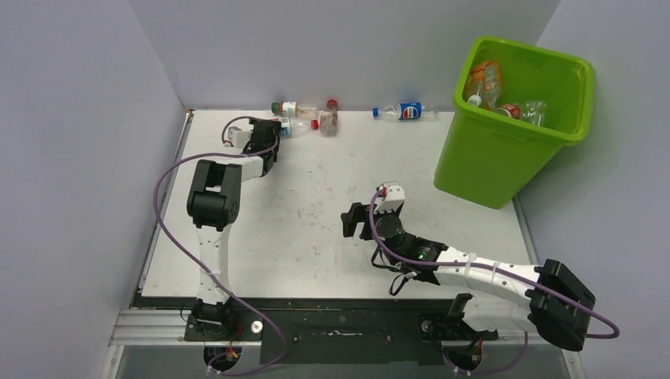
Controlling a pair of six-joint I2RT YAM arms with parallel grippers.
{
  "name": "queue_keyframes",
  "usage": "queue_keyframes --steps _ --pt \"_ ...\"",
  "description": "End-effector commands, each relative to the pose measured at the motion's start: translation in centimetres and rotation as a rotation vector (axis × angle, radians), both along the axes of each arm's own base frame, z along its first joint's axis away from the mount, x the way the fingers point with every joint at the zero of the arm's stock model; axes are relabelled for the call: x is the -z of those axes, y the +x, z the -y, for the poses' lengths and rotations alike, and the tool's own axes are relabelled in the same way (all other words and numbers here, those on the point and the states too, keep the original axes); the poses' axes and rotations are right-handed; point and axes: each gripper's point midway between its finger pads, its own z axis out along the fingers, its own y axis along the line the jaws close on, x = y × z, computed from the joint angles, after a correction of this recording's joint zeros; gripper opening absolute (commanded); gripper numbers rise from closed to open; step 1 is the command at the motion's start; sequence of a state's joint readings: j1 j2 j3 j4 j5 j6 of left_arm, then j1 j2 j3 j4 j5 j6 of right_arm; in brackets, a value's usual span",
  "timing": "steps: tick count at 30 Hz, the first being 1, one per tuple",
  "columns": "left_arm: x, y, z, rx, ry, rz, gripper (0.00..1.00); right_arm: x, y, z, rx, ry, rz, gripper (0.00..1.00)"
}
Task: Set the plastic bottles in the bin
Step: Pick up the plastic bottle at the center of the board.
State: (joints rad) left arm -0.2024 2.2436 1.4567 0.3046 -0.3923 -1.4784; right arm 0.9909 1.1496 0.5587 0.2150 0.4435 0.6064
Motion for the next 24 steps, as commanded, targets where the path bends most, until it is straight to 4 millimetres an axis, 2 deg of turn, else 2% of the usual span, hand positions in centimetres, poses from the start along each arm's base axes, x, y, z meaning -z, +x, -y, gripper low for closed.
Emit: queue_keyframes --steps 1,8,13,16,22,24 --pt "0.9 1.7 0.6 0.015 -0.014 -0.047 0.96 -0.9 0.3 0.5 0.024 -0.011 0.044 0.9" --pt "1.5 4.5 0.6 0.023 0.02 -0.09 0.96 -0.4 0.7 -0.1 0.025 -0.032 0.034 0.9" --pt "2.4 5.5 0.6 0.021 0.032 -0.105 0.99 0.3 0.9 0.0 0.036 -0.049 0.025 0.9" --pt "3.0 5.7 0.5 0.013 0.033 -0.095 0.84 0.5 1.0 0.2 0.044 -0.071 0.022 0.9" --pt "4.5 5.7 0.8 0.022 0.011 -0.092 0.62 0.6 0.9 1.1 0.066 -0.082 0.027 0.9" --pt "4.6 5.7 0.9 0.029 0.005 -0.083 0.51 0.5 0.8 1.4 0.071 -0.084 0.028 0.9"
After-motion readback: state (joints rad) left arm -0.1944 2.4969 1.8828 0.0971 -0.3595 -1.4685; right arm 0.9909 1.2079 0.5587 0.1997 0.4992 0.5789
